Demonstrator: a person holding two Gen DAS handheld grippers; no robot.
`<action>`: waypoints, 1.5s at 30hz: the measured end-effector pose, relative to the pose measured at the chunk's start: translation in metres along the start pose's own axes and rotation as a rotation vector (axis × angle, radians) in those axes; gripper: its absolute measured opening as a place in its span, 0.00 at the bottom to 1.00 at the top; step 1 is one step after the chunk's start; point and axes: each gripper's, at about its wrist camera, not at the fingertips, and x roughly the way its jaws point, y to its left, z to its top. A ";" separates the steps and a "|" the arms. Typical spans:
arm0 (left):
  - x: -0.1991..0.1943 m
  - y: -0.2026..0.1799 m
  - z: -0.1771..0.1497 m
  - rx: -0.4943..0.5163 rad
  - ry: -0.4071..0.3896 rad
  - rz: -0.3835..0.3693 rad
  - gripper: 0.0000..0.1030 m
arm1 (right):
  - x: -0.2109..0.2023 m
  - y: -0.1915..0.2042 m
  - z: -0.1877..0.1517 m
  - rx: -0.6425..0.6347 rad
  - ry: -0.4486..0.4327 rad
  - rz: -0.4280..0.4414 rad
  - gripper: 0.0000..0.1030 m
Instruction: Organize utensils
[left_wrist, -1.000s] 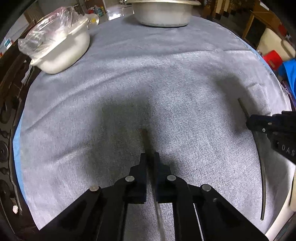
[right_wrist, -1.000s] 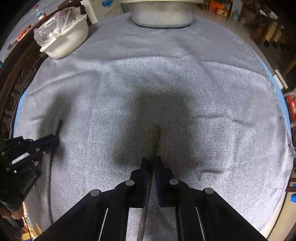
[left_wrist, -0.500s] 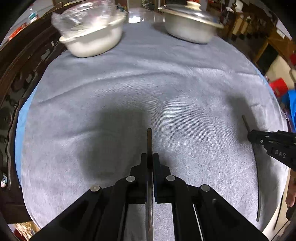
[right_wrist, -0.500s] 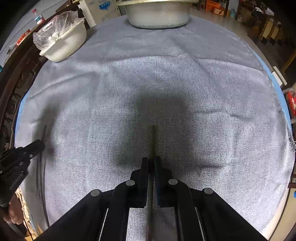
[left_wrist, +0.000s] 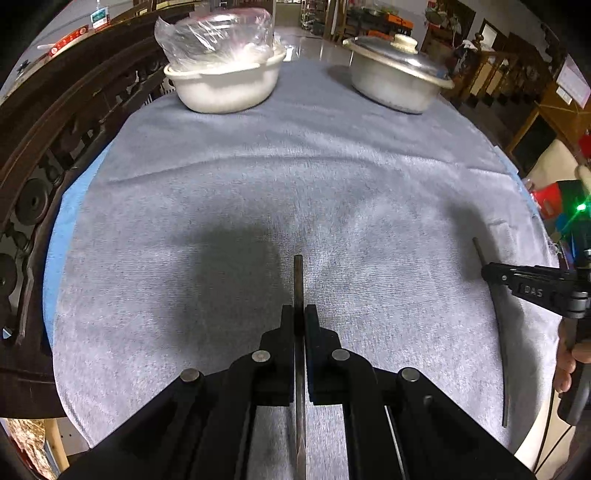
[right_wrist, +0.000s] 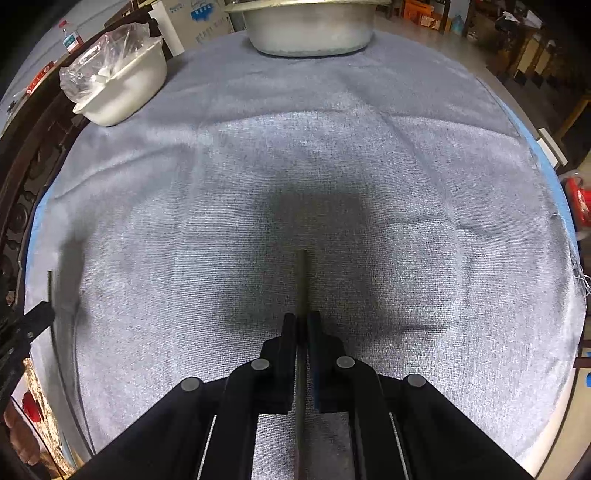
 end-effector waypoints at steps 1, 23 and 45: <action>0.000 0.000 0.001 -0.004 -0.005 -0.004 0.05 | 0.001 0.000 -0.001 -0.002 -0.001 -0.002 0.08; -0.041 0.017 -0.013 -0.041 -0.091 -0.014 0.05 | -0.012 -0.020 -0.039 0.084 -0.049 0.066 0.06; -0.076 0.041 -0.018 -0.078 -0.157 -0.036 0.05 | -0.070 -0.065 -0.050 0.173 -0.213 0.212 0.06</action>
